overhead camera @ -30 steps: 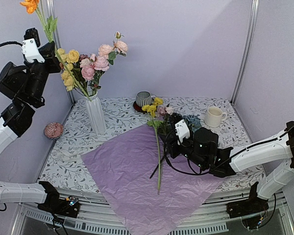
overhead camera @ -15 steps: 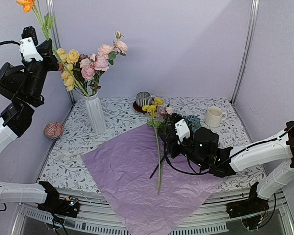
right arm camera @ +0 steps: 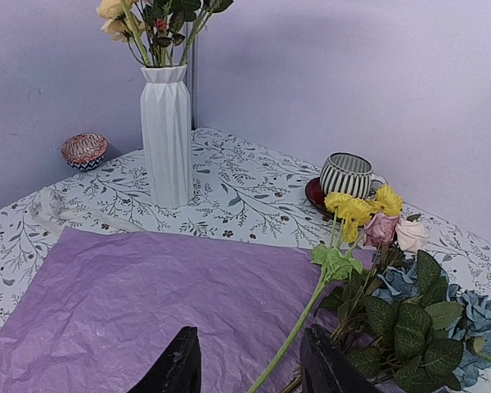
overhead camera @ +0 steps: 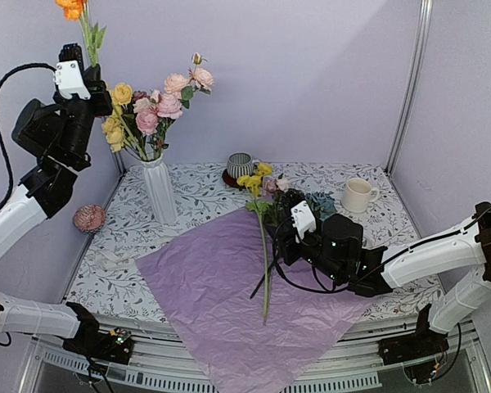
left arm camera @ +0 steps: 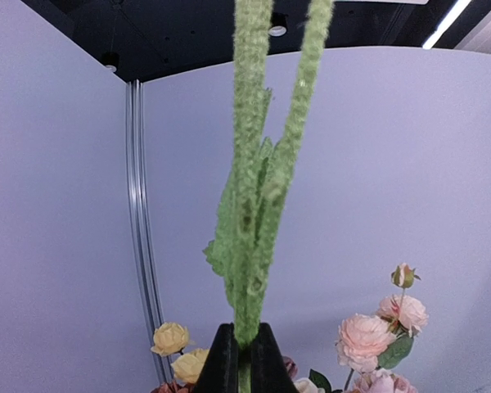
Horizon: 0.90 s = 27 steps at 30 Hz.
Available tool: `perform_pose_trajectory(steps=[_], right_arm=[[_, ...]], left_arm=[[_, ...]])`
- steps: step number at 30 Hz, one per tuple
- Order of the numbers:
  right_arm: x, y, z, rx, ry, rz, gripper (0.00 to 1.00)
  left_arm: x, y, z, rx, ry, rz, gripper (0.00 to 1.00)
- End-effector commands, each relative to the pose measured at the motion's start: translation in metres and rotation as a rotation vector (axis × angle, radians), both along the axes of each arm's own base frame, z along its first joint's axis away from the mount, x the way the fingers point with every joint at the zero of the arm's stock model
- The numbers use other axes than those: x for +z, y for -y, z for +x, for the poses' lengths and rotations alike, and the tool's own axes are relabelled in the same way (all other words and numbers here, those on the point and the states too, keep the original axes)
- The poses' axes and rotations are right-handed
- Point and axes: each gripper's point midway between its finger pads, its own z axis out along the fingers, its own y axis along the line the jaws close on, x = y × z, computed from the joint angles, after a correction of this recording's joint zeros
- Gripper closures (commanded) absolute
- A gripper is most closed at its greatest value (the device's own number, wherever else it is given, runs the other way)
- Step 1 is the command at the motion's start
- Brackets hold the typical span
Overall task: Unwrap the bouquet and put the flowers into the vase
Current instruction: Place the fake flower in the vase.
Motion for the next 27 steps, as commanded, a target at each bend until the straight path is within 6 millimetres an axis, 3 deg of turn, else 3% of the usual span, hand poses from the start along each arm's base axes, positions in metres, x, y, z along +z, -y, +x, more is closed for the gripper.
perform_pose_trajectory(steps=[1, 9, 17, 27], right_arm=[[-0.001, -0.002, 0.002, 0.002, 0.007, -0.001, 0.57], [-0.003, -0.003, 0.003, -0.001, 0.006, -0.008, 0.57], [-0.005, -0.004, 0.004, -0.001, 0.003, -0.016, 0.57], [-0.004, -0.004, 0.002, 0.008, 0.0, -0.012, 0.57]], left_arm=[[-0.001, -0.006, 0.011, 0.016, 0.018, -0.016, 1.0], [-0.044, 0.004, 0.053, -0.031, -0.105, -0.009, 1.0], [-0.102, 0.021, 0.099, -0.075, -0.312, -0.009, 1.0], [-0.152, 0.015, 0.112, -0.067, -0.432, -0.068, 1.0]])
